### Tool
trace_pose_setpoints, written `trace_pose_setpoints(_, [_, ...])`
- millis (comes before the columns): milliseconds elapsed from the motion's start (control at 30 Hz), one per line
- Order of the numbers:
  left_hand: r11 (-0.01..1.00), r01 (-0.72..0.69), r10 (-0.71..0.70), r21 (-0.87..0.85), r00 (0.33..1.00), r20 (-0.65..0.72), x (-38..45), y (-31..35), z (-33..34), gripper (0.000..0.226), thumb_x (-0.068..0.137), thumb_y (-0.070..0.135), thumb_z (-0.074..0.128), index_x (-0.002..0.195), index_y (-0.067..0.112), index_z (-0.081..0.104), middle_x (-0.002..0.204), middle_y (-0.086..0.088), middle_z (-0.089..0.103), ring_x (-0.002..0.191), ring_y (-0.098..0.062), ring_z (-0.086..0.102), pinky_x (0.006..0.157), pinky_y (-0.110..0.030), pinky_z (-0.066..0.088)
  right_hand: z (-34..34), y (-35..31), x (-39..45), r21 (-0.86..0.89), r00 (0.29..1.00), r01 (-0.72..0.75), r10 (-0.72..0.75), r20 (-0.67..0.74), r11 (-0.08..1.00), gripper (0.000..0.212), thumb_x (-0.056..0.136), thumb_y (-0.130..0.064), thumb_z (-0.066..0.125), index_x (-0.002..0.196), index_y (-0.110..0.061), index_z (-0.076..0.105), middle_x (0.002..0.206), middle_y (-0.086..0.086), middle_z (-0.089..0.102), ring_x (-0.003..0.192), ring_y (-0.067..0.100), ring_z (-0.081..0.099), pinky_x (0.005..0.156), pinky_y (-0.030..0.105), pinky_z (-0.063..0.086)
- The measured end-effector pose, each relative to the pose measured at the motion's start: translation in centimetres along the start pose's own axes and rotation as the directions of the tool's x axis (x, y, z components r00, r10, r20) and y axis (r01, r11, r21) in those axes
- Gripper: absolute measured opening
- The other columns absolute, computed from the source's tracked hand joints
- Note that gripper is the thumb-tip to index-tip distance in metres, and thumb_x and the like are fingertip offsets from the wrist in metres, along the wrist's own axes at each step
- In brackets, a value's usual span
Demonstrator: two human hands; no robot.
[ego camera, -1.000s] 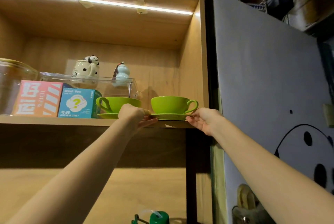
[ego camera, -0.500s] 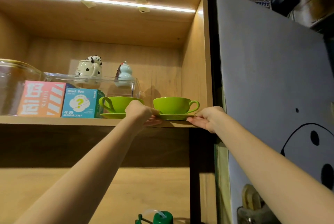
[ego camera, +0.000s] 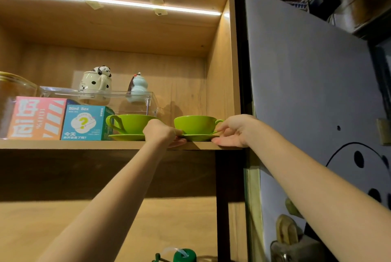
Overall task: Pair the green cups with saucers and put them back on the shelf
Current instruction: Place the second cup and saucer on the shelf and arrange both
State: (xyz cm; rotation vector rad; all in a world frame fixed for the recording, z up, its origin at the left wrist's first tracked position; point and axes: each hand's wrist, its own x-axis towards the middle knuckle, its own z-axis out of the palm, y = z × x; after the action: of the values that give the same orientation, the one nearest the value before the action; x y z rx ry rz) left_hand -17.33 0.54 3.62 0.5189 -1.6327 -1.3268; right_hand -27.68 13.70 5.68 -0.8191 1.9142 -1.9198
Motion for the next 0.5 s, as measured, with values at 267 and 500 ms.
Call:
trace_pose_setpoints(267, [1.000,-0.007,0.007,-0.028,1.000,0.009,0.1,-0.5,0.4,0.018,0.078,0.000,0.067,0.064,-0.004,0.056,0.061,-0.018,0.061,0.027,-0.013,0.058,0.040,-0.023,0.053,0.3,1.1,0.2,-0.154,0.999,0.017,-0.009,0.050,0.988,0.027,0.093,-0.001,0.039,0.119,-0.003,0.044,0.095,0.017,0.059,0.065,0.019,0.062,0.043,0.022,0.050])
trace_pose_setpoints(500, [0.996,0.043,-0.036,-0.077,0.996,0.087,-0.2,-0.4,-0.2,0.018,0.080,0.002,0.064,0.065,-0.003,0.058,0.032,-0.008,0.059,0.026,-0.009,0.056,0.032,-0.015,0.048,0.9,1.9,0.7,-0.196,0.999,0.023,-0.016,0.038,0.980,0.032,0.095,-0.001,0.037,0.127,-0.001,0.040,0.096,0.019,0.053,0.064,0.021,0.059,0.058,0.031,0.052])
